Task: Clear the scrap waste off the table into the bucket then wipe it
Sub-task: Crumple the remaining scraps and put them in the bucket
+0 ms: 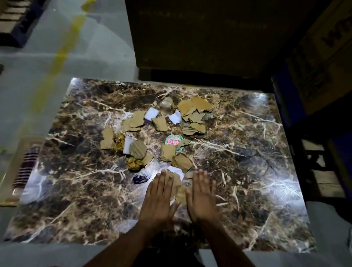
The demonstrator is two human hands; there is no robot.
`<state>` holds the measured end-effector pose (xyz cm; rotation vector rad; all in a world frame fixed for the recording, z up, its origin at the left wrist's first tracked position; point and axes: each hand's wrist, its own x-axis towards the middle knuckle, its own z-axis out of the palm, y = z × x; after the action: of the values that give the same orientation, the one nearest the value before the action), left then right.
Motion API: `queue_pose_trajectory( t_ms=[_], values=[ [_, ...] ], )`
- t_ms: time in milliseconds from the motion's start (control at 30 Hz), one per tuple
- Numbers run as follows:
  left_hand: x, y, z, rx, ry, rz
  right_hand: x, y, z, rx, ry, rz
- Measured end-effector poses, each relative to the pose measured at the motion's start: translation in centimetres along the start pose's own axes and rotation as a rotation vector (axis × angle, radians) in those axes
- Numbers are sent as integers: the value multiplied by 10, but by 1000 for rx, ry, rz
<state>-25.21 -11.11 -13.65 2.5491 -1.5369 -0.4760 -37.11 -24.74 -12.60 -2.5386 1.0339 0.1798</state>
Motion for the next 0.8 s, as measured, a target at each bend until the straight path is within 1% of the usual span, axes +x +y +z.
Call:
queue_pose_trajectory(
  t_ms=[67, 133, 200, 233, 267, 333, 400, 433, 500, 533, 600, 700, 733, 800],
  values=[
    [15, -3, -6, 2, 15, -2, 11, -19, 0, 60, 14, -52],
    [23, -2, -21, 17, 43, -17, 20, -25, -9, 190, 109, -54],
    [23, -7, -41, -48, 168, -65, 32, -23, -25, 279, 213, -26],
    [22, -14, -52, -88, 244, -105, 41, -20, -33, 309, 225, -24],
    [23, -24, -64, -118, 302, -149, 54, -18, -41, 314, 200, -42],
    [28, -54, -81, -138, 355, -253, 81, -15, -52, 214, 81, -133],
    [41, -91, -91, -144, 324, -333, 106, -20, -56, 61, -42, -240],
    [48, -109, -93, -154, 265, -348, 115, -25, -56, -1, -92, -282],
    [58, -132, -94, -177, 117, -321, 124, -34, -51, -98, -147, -346],
    [60, -138, -93, -181, 74, -291, 123, -37, -46, -138, -154, -368],
    [57, -138, -88, -179, 54, -254, 113, -41, -37, -173, -143, -375],
    [45, -119, -82, -191, 76, -229, 87, -38, -30, -104, -83, -358],
    [39, -113, -80, -173, 92, -203, 79, -35, -29, -56, -45, -333],
    [33, -110, -78, -167, 183, -148, 61, -24, -29, 76, 85, -231]
  ],
)
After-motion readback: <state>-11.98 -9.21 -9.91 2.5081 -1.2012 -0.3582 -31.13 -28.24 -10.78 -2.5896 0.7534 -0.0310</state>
